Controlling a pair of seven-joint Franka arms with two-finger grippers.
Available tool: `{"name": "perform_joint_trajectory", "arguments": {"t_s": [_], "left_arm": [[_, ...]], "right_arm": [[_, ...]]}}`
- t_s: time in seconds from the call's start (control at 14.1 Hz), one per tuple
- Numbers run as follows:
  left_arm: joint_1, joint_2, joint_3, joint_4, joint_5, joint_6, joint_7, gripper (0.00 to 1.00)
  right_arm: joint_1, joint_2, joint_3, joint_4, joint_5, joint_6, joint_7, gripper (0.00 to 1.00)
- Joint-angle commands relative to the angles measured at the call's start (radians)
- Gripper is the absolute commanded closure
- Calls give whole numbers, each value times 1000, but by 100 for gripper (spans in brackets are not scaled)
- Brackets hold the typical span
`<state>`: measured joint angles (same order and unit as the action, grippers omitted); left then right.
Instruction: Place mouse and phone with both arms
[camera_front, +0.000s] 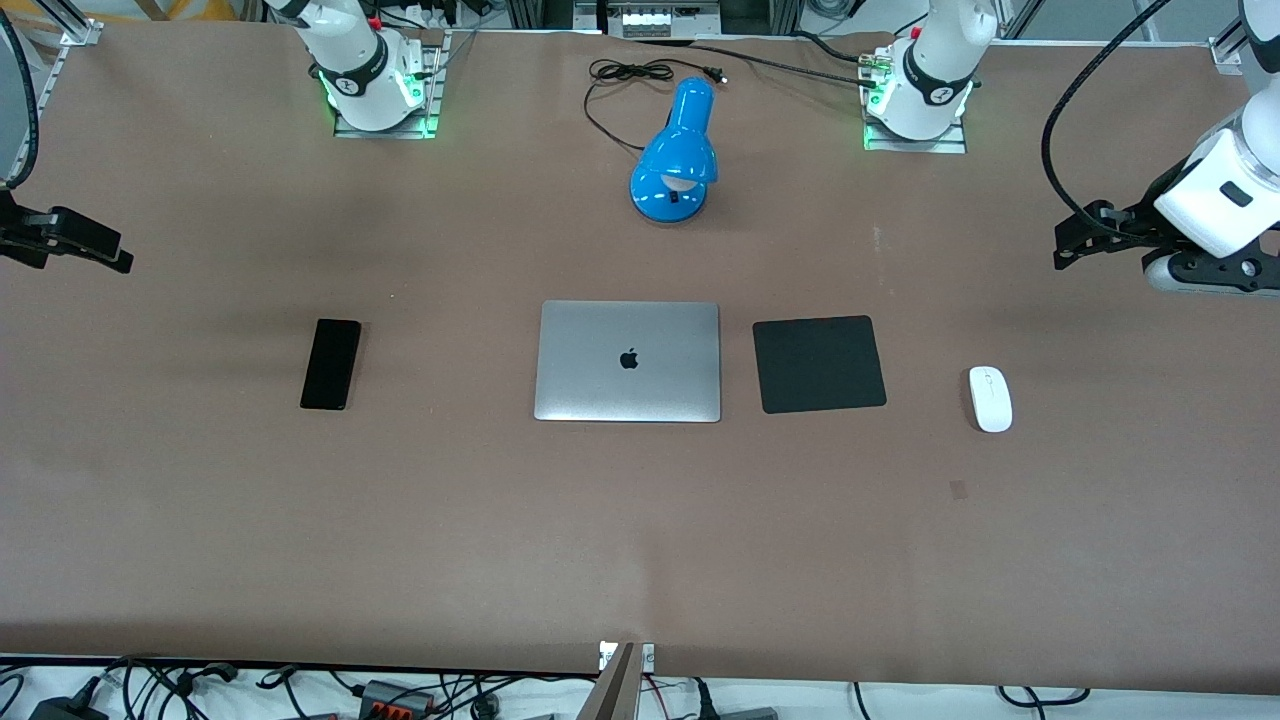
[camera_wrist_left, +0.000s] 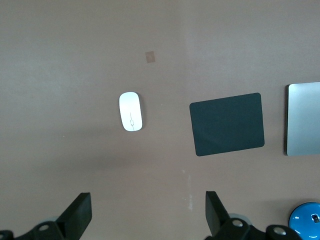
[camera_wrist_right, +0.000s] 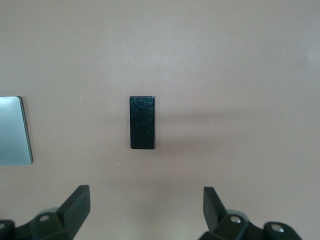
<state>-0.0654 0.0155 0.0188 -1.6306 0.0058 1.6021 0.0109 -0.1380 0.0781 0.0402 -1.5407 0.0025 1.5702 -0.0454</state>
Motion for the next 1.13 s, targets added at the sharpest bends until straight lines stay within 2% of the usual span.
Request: {"name": "perform_joint_trajectory", "arguments": {"t_s": [0.0, 0.5, 0.64, 0.85, 1.06], "left_arm": [[7, -5, -14, 2, 17, -7, -11, 0], [6, 1, -14, 2, 19, -33, -11, 0], [9, 6, -10, 0, 16, -98, -8, 0], [36, 41, -2, 3, 17, -106, -6, 0], [39, 134, 0, 43, 23, -106, 39, 0]], "right_arm": [[-17, 2, 13, 18, 11, -15, -13, 0], [-18, 23, 9, 18, -16, -7, -14, 0], [-12, 35, 10, 8, -51, -12, -14, 0], [-9, 98, 10, 11, -70, -5, -4, 0], [-28, 190, 10, 14, -33, 25, -34, 0]]}}
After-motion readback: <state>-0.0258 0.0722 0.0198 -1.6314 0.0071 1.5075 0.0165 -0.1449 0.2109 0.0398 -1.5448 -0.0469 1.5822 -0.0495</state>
